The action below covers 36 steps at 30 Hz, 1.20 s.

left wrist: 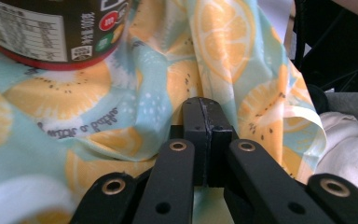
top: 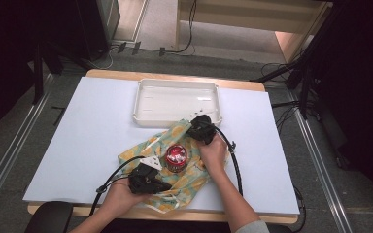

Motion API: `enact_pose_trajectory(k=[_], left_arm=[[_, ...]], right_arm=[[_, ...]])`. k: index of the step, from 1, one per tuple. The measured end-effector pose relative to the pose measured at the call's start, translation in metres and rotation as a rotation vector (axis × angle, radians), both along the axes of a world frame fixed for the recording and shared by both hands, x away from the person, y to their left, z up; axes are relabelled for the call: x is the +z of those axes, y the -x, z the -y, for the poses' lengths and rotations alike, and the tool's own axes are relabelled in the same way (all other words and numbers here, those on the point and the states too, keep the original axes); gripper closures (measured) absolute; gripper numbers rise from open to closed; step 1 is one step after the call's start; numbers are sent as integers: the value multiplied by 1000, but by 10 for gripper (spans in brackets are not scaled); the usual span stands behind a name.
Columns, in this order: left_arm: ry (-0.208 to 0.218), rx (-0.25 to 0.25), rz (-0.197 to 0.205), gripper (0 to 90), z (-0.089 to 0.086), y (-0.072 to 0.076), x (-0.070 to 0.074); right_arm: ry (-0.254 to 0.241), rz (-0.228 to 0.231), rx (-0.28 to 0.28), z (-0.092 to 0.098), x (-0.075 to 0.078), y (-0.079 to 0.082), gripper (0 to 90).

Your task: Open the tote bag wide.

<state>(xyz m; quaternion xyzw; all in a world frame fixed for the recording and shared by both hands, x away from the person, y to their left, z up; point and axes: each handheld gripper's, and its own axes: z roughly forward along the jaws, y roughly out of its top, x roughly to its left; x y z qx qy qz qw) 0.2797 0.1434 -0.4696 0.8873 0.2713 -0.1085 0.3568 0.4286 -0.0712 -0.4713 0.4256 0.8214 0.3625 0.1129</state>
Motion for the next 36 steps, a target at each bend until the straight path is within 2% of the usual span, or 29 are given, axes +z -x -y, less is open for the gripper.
enact_pose_trajectory(k=[3,7,8,11,12,16,18,22,23,28,31,33,36], left_arm=[[13,13,3,900,-3,-1,4],[45,32,16,900,-7,-3,17],[45,32,16,900,-7,-3,17],[57,37,28,900,-11,-5,31],[57,37,28,900,-11,-5,31],[66,70,49,900,-18,-13,48],[63,76,62,900,-21,-18,54],[61,99,64,900,-25,-30,63],[58,108,71,900,-28,-38,67],[59,127,91,900,-31,-56,77],[52,139,101,900,-30,-68,80],[65,150,103,900,-28,-77,80],[52,156,118,900,-24,-85,77]], right_arm=[[-11,-3,11,4,9,5,900],[-33,20,49,7,26,17,900],[-33,20,49,7,26,17,900],[-44,36,97,8,40,33,900],[-50,35,104,8,42,37,900],[-43,40,139,9,49,50,900],[-51,39,149,11,49,54,900],[-58,25,150,16,47,61,900],[-61,16,156,19,45,65,900],[-56,4,157,24,40,74,900],[-61,4,165,25,37,79,900],[-58,4,170,26,35,82,900],[-46,-10,169,25,30,84,900]])
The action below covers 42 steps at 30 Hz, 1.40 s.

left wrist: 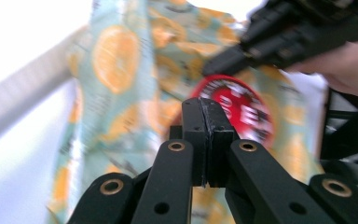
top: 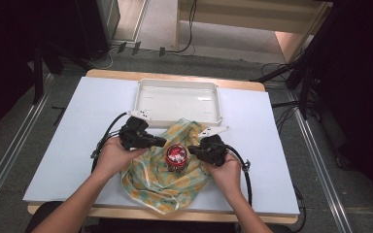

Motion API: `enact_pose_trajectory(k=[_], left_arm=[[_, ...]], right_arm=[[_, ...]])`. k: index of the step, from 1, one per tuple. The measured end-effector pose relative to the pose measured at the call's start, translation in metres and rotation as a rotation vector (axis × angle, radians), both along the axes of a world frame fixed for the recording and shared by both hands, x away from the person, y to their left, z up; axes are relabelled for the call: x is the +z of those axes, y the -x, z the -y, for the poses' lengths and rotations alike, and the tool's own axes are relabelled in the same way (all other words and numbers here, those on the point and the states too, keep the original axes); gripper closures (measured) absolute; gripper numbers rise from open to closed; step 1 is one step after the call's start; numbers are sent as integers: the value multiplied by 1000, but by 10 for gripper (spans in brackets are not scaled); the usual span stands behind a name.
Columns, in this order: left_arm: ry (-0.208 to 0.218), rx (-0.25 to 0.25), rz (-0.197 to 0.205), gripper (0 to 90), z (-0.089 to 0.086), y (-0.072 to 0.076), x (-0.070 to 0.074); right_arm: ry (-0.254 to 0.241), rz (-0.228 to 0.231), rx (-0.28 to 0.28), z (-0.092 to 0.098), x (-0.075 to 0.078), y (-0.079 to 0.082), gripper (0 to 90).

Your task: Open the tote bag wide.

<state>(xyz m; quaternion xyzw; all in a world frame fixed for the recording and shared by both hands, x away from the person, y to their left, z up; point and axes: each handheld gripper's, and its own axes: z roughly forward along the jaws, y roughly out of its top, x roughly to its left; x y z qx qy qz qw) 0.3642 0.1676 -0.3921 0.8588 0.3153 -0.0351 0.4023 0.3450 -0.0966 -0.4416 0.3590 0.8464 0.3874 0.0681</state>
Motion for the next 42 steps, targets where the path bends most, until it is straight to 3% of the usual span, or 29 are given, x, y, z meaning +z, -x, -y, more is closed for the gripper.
enact_pose_trajectory(k=[4,7,11,14,21,26,30,39,42], left_arm=[[-23,-18,-55,900,8,-17,-23],[-55,-35,-48,900,13,-20,-34],[-34,-19,-63,900,12,-22,-44],[-49,-23,-59,900,12,-24,-51],[-71,-4,-99,900,10,-29,-68],[-73,1,-101,900,9,-31,-72],[-66,1,-104,895,6,-30,-73],[-74,19,-95,892,-6,-31,-73],[-81,24,-87,894,-7,-31,-72]], right_arm=[[6,-19,-1,1,-6,4,900],[9,-36,8,1,-10,9,900],[19,-48,11,2,-14,17,900],[22,-55,3,4,-16,18,900],[24,-74,-25,17,-26,31,900],[26,-68,-14,21,-31,33,900],[35,-34,3,21,-32,36,900],[43,-28,-5,29,-32,45,900],[44,-52,-3,29,-31,47,900]])
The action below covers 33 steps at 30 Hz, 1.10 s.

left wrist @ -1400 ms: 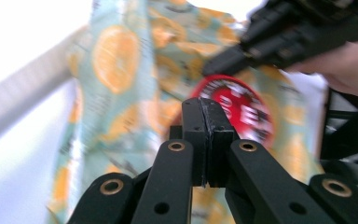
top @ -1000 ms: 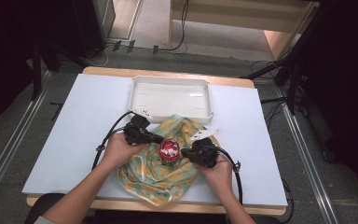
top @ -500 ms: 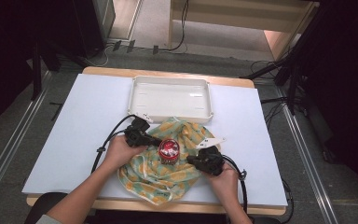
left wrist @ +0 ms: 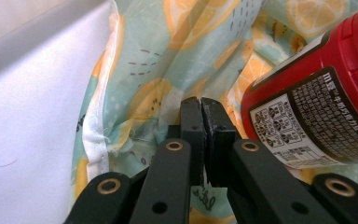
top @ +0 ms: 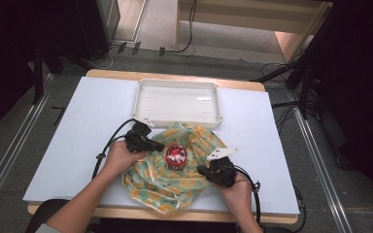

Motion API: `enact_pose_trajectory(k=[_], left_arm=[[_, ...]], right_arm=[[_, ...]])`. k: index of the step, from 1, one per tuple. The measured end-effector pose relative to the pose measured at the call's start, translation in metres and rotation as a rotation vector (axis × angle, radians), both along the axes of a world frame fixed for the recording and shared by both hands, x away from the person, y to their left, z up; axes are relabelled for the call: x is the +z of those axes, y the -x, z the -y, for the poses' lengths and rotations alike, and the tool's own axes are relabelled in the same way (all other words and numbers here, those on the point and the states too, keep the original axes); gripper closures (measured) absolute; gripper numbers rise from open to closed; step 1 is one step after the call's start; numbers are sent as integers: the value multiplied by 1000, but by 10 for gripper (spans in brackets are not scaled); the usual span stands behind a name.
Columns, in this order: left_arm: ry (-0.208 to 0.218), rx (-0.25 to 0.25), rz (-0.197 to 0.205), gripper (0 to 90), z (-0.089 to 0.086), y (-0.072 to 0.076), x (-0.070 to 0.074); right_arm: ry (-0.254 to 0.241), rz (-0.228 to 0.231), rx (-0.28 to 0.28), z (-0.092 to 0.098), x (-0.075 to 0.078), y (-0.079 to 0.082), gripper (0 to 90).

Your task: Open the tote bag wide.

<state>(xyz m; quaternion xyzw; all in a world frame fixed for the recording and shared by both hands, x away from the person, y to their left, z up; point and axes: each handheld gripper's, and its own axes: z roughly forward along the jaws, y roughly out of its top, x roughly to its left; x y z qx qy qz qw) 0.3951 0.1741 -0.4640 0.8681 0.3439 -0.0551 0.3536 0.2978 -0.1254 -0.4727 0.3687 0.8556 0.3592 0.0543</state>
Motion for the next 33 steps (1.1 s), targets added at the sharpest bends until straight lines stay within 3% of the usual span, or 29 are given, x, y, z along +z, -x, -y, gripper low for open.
enact_pose_trajectory(k=[6,7,10,21,23,25,27,33], left_arm=[[11,10,-13,889,-3,-1,0],[20,8,-24,882,-1,-1,0],[16,4,-15,848,0,1,1],[55,-19,32,784,-1,9,17],[71,-24,53,764,-2,11,22],[72,-19,55,763,-3,12,24],[74,-20,51,756,-4,13,27],[72,-38,70,715,-1,20,37]], right_arm=[[-15,-24,7,1,0,-4,900],[-30,-44,5,2,0,-6,890],[-33,-53,7,0,1,-5,889],[-82,18,15,-1,13,-5,865],[-114,51,22,-4,24,1,900],[-119,53,22,-6,26,2,900],[-124,44,57,-13,30,4,900],[-112,12,98,-25,24,5,900]])
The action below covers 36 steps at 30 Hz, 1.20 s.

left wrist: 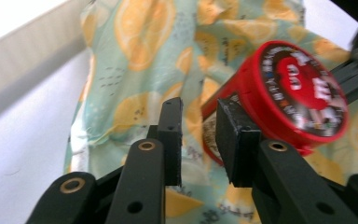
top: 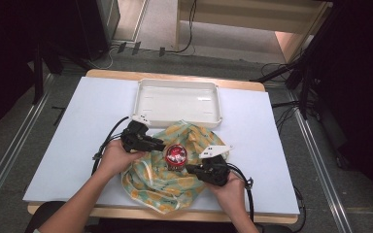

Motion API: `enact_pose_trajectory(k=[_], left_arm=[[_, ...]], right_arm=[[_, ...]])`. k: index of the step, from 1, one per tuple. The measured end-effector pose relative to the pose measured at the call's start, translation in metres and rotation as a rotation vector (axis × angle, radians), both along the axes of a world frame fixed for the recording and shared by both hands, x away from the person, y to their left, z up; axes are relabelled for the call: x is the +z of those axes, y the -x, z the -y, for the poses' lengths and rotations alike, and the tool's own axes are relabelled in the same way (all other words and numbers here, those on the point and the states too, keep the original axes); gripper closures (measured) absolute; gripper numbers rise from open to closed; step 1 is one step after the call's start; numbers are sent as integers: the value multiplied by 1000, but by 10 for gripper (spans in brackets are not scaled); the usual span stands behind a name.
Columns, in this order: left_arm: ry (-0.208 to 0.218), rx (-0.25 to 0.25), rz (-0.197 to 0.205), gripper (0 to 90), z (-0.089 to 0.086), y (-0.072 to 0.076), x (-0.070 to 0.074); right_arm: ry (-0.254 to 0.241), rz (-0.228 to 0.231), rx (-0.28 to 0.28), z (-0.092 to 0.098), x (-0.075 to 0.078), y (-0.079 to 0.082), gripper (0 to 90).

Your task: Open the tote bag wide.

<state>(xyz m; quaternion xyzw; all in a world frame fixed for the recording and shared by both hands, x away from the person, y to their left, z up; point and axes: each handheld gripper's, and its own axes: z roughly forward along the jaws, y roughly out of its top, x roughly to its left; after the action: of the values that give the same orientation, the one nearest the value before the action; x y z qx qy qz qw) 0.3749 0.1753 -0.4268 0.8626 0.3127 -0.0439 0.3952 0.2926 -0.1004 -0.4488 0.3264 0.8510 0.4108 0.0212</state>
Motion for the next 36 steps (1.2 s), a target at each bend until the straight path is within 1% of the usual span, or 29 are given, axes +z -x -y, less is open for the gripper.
enact_pose_trajectory(k=[4,7,11,12,13,14,19,20,21,22,25,27,28,29,30,31,32,34,36], left_arm=[[12,-17,12,696,1,4,5],[17,-18,9,680,1,5,7],[21,-25,6,667,1,6,8],[19,-29,10,664,0,7,9],[19,-29,10,660,0,7,9],[29,-30,10,655,-1,8,10],[33,-34,14,630,-2,9,12],[35,-37,18,630,-2,9,12],[40,-42,20,610,-2,10,12],[42,-39,30,597,-2,11,13],[53,-51,43,575,-2,13,15],[57,-50,49,560,-2,13,15],[60,-58,56,550,-2,14,15],[60,-58,56,541,-2,14,15],[67,-57,58,525,-1,14,15],[67,-57,58,505,-1,14,15],[62,-59,34,480,0,12,14],[61,-57,5,444,1,12,14],[55,-63,14,420,2,12,14]], right_arm=[[12,-24,26,-8,-8,3,900],[32,-37,44,-15,-13,6,900],[51,-39,57,-19,-18,8,900],[61,-50,70,-24,-22,10,900],[61,-50,70,-24,-22,10,900],[53,-52,87,-27,-25,12,900],[52,-45,109,-33,-25,16,900],[52,-41,111,-34,-25,18,900],[55,-31,121,-35,-26,20,900],[52,-34,122,-35,-26,21,900],[40,-43,148,-38,-27,24,900],[41,-37,156,-39,-27,24,900],[54,-41,158,-40,-25,25,900],[54,-41,158,-40,-25,25,900],[50,-52,162,-40,-25,23,898],[50,-52,162,-40,-25,23,898],[37,-73,155,-39,-25,21,854],[34,-70,150,-37,-23,19,835],[23,-64,141,-35,-19,18,796]])
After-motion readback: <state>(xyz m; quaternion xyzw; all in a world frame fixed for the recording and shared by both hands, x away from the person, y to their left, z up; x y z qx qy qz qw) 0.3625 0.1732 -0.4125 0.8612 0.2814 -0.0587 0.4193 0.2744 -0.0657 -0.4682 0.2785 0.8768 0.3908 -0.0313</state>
